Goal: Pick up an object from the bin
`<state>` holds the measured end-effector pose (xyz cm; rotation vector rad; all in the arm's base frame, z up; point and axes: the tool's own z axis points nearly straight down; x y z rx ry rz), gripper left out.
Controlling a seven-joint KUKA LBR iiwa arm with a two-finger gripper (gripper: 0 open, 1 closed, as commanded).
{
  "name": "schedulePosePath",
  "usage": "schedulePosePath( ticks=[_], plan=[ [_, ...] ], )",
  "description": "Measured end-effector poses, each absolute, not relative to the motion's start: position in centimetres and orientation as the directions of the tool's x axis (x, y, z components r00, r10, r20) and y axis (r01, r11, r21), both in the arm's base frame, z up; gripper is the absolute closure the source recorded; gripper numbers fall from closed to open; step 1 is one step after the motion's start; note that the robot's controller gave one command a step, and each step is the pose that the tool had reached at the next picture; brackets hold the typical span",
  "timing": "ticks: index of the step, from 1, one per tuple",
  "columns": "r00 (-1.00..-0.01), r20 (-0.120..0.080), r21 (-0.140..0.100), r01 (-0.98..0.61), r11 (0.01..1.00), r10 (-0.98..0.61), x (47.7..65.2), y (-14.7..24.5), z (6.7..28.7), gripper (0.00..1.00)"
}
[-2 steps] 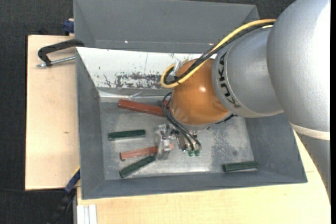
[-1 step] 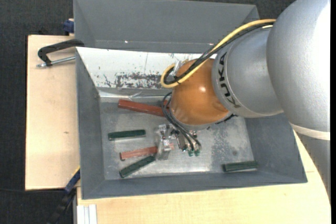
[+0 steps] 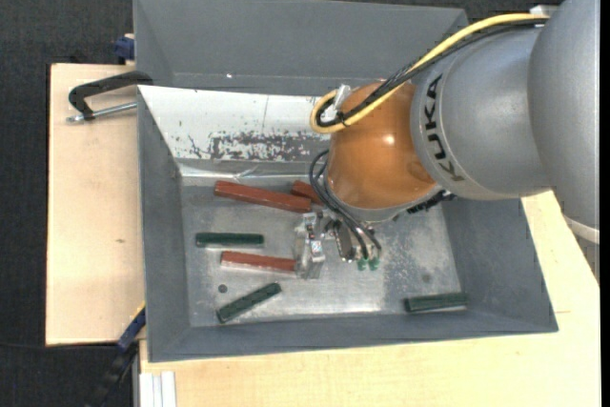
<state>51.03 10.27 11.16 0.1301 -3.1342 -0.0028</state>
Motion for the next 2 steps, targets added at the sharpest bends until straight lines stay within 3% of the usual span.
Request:
schedulePosePath(
  ticks=[1, 2],
  plan=[
    [-0.982, -0.003, 0.001, -0.191, 0.982, -0.191, 52.92, 8.92, 7.49, 0.0],
    [-0.981, -0.002, 0.002, -0.192, 0.981, -0.192, 52.99, 8.81, 7.17, 1.0]
  ],
)
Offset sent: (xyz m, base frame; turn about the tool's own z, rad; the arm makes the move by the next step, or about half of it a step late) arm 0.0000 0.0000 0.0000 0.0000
